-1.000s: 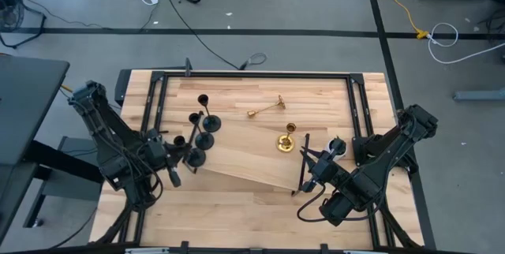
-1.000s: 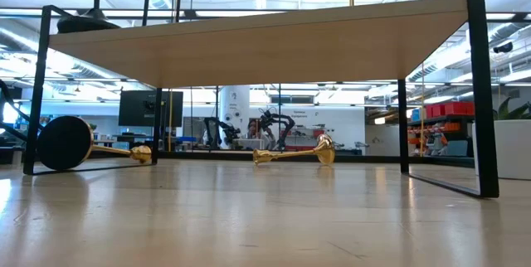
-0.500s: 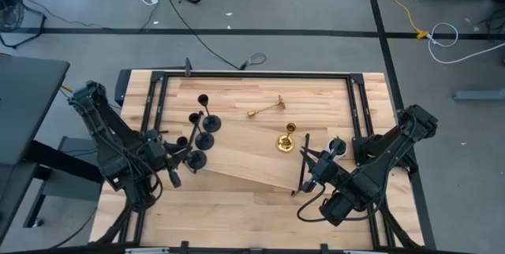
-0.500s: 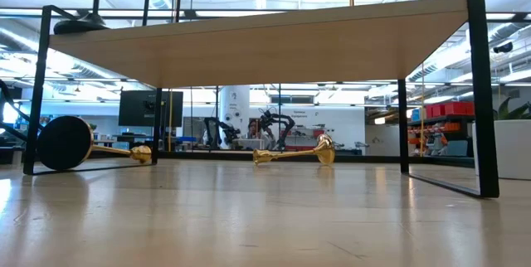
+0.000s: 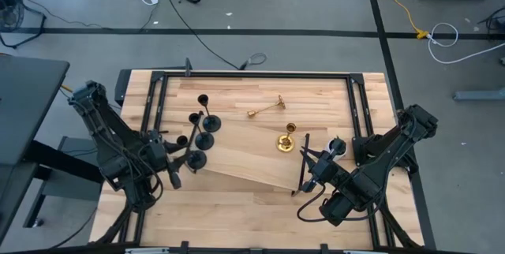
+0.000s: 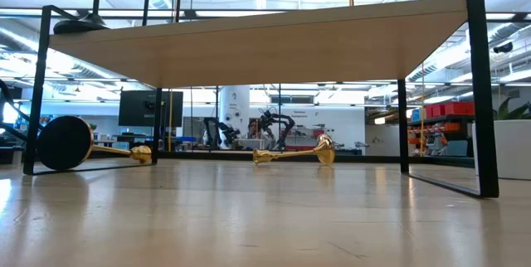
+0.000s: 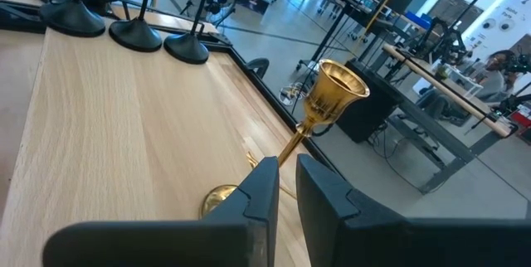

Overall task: Pick & Place candle stick holders
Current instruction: Put the left gold candle holder on the shelf aligned with the other gold candle holder

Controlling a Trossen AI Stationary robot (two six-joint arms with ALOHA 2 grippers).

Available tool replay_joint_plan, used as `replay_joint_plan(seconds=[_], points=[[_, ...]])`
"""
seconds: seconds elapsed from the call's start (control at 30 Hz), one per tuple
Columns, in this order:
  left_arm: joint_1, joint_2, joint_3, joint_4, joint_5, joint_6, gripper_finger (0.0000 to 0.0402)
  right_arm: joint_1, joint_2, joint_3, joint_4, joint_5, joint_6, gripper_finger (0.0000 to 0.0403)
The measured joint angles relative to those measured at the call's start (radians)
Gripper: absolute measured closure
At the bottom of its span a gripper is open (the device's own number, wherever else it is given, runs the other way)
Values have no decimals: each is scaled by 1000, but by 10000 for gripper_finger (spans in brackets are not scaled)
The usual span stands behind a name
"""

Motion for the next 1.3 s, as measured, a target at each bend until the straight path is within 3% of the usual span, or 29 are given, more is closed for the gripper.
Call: replay_joint_plan(seconds=[0.23, 0.47, 0.9, 1.13, 1.3], points=[[0, 0, 0, 1, 45, -3, 195, 0, 0, 0, 0, 0, 0, 354], [0, 0, 0, 2, 126, -6, 154, 0, 0, 0, 0, 0, 0, 354], [-1, -35, 0, -44, 274, -64, 150, 0, 0, 0, 1, 0, 0, 354], [-1, -56, 0, -230, 437, -260, 150, 0, 0, 0, 1, -3, 0, 354], [-1, -58, 1, -346, 436, -361, 150, 0, 0, 0, 1, -5, 0, 354]])
